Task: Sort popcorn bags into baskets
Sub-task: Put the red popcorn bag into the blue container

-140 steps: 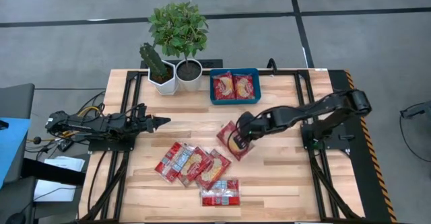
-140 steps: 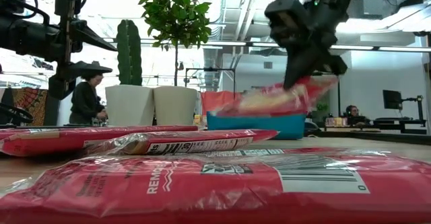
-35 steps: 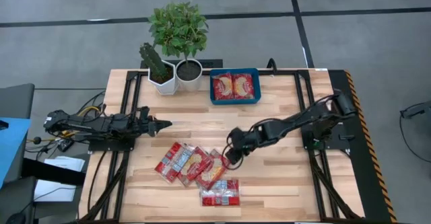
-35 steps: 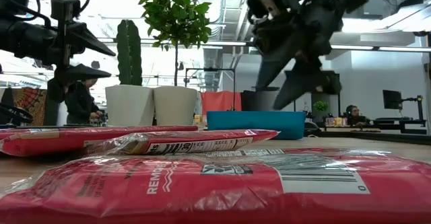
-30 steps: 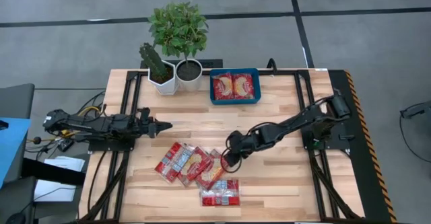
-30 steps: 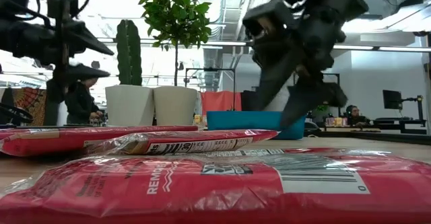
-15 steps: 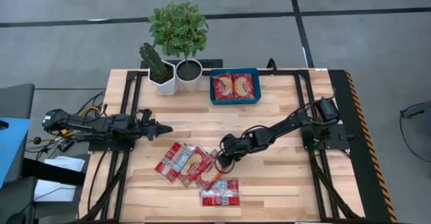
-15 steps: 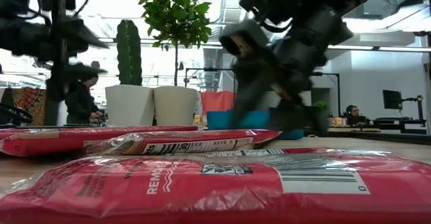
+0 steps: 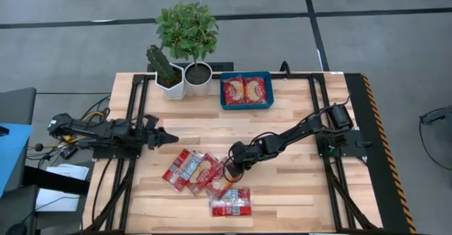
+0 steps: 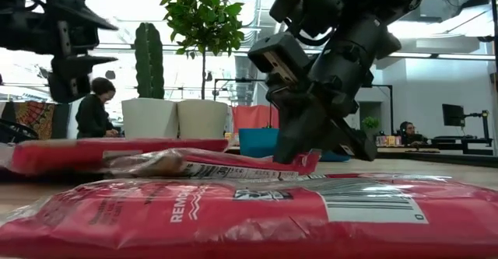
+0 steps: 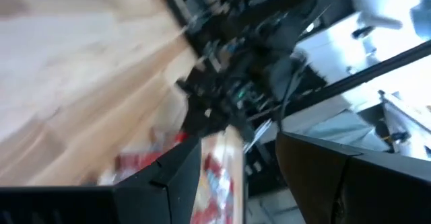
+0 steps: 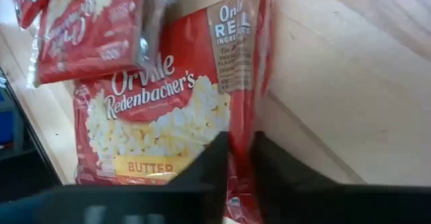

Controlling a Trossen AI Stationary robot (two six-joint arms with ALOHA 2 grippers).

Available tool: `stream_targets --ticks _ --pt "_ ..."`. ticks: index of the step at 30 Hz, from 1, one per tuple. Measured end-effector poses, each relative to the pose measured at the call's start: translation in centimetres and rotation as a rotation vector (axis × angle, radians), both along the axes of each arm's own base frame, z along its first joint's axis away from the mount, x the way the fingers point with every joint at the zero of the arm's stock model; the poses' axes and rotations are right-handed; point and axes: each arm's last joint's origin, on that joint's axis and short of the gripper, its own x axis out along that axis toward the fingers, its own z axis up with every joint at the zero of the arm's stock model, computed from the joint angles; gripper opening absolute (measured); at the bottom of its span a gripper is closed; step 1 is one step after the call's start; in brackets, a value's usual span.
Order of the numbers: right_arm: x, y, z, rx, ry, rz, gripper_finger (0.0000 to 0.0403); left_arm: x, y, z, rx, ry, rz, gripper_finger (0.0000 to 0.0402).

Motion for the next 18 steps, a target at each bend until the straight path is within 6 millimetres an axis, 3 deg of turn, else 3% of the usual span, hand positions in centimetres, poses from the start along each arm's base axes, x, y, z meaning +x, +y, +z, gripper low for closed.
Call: stream_targets --ticks 3,12,18 --pt "0.1 0.1 0.0 0.018 -0.006 0.016 0.0012 -0.1 -0.4 -0.3 0.004 0.032 -0.03 0.0183" --pt "-0.1 0.2 0.3 0.046 0.006 0.018 0.0008 -0.6 -1.3 0.3 0.053 -0.019 -0.008 0.0183" --pt "-0.3 0.1 1.5 0.034 -0.032 0.045 0.0005 -2.3 -1.0 2.4 0.166 0.02 -0.019 0.0183"
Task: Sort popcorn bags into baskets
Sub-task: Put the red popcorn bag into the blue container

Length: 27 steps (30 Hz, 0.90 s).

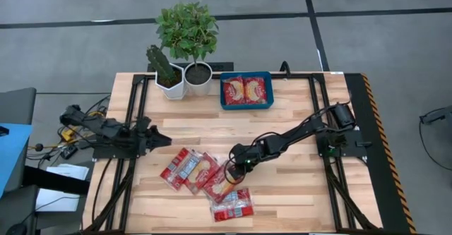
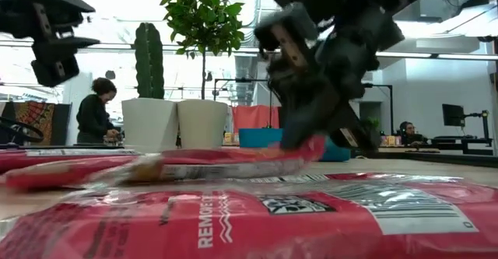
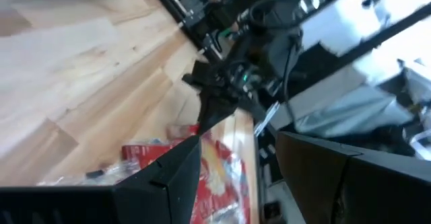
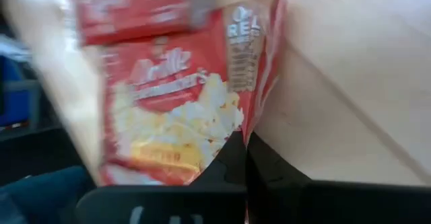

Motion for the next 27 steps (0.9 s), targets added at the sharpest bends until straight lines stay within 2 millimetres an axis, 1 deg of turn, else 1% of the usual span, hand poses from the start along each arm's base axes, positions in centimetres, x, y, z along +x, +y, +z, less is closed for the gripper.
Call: stream_targets --ticks 3,5,8,11,14,16,18,21,24,27 --pt "-0.5 -0.7 0.9 -0.028 0.018 0.011 0.0005 -0.9 0.2 1.3 0.102 0.046 -0.028 0.0183" --pt "-0.8 -1.3 1.7 -0.048 0.016 0.016 0.0004 -1.1 0.2 1.5 0.143 0.062 -0.028 0.0183" --pt "-1.3 -2.3 3.0 -0.08 0.006 0.015 0.0005 -0.9 0.1 0.9 0.152 0.063 -0.016 0.0183" --pt "-1.9 -3.2 4.5 -0.119 -0.004 0.002 0.0006 -0.2 -0.5 0.0 0.095 -0.004 -0.03 0.0183" --pt "-2.4 -4.2 6.1 -0.147 -0.037 -0.013 0.0004 0.3 -1.1 -0.3 0.039 -0.158 -0.133 0.0183" --pt "-2.6 -4.8 6.9 -0.157 -0.066 -0.025 0.0005 0.4 -1.5 -1.0 0.017 -0.206 -0.203 0.0183" --pt "-3.0 -5.4 7.5 -0.176 -0.063 -0.041 0.0007 0.6 -1.8 -1.9 -0.002 -0.181 -0.263 0.0183" --pt "-3.6 -6.3 8.4 -0.193 -0.07 -0.05 0.0005 0.6 -1.9 -2.9 0.009 -0.08 -0.286 0.0183" --pt "-4.1 -7.5 9.3 -0.218 -0.083 -0.057 0.0004 0.7 -1.9 -2.8 0.036 -0.089 -0.29 0.0183" --pt "-4.7 -9.2 10.3 -0.235 -0.105 -0.087 0.0005 0.7 -1.9 -2.8 0.041 -0.094 -0.269 0.0183"
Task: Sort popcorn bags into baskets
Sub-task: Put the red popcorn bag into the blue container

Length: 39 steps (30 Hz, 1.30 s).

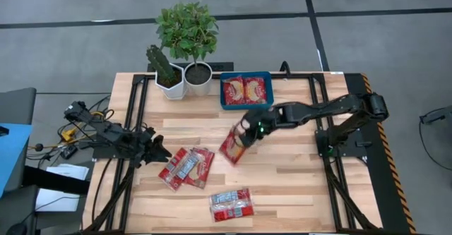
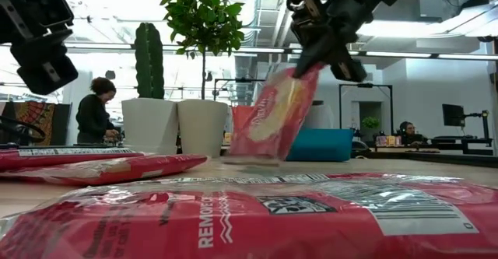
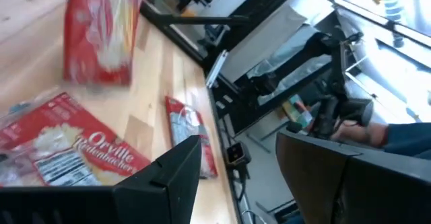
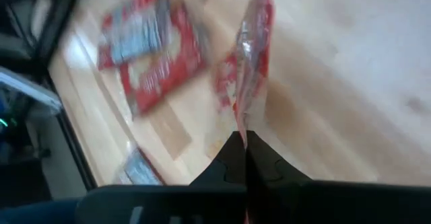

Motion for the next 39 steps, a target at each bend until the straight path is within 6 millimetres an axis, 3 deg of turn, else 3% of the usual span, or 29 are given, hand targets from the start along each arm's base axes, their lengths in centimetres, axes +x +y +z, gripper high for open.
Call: stream_targets --ticks 10,19,30,39 --pt "-2.6 -7.1 2.7 -0.015 -0.068 0.01 0.0003 0.1 0.2 0.1 0.0 -0.008 0.083 0.0183" --pt "-3.8 -12.4 6.6 -0.096 -0.058 0.089 0.0003 0.1 0.4 0.0 -0.007 -0.004 0.129 0.0183" --pt "-2.7 -18.6 10.6 -0.271 0.03 0.234 0.0003 0.1 0.4 0.0 -0.022 0.0 0.129 0.0183" --pt "-0.8 -23.6 10.3 -0.34 0.103 0.367 0.0002 0.1 0.5 0.0 -0.032 0.001 0.169 0.0183"
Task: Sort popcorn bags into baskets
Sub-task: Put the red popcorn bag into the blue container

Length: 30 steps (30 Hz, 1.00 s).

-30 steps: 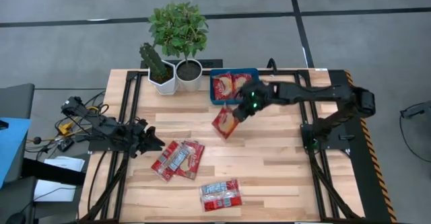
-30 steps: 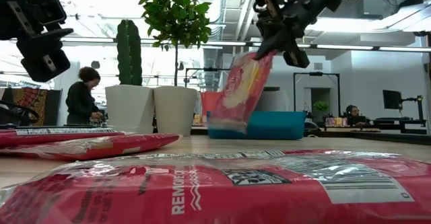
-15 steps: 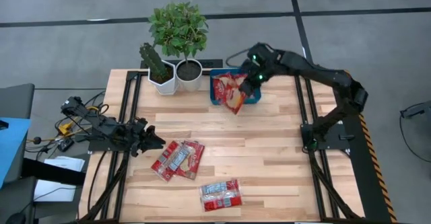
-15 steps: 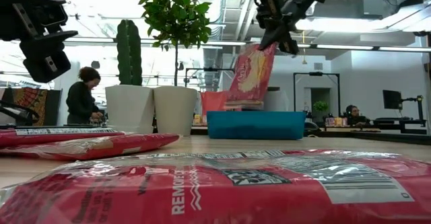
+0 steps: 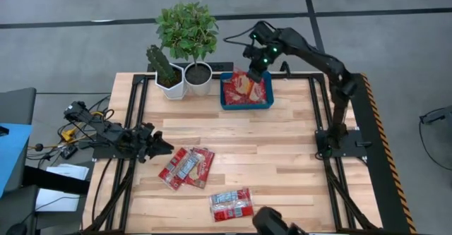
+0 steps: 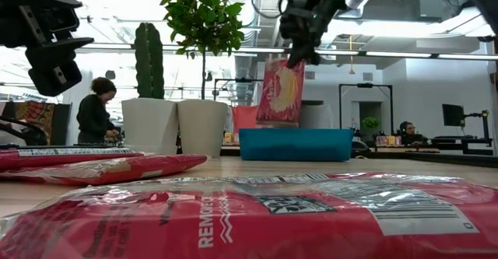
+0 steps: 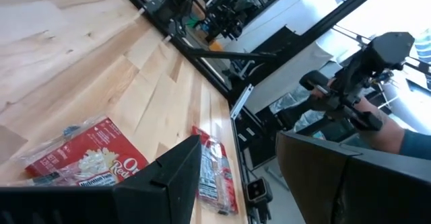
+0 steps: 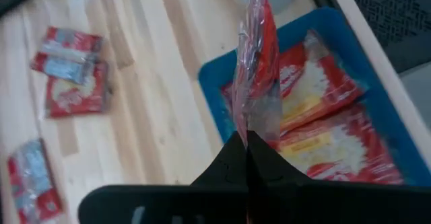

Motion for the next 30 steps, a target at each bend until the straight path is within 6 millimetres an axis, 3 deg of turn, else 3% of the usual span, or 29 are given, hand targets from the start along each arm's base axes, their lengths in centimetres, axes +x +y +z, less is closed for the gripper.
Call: stream_targets --ticks 8,20,25,30 --pt "1.5 -2.7 -2.1 0.052 -0.005 0.09 0.0003 0.0 0.0 0.0 -0.026 0.004 0.011 0.0183" --pt "2.6 -3.7 -5.5 0.113 0.074 0.129 0.001 0.0 0.1 0.0 -0.029 0.003 0.027 0.0183" --pt "3.4 -3.9 -5.8 0.001 0.109 0.114 0.0019 0.0 0.1 0.0 -0.027 0.006 0.028 0.0183" --pt "4.3 -3.8 -5.9 -0.148 0.162 0.095 0.0068 0.0 0.1 0.0 -0.027 0.005 0.038 0.0183"
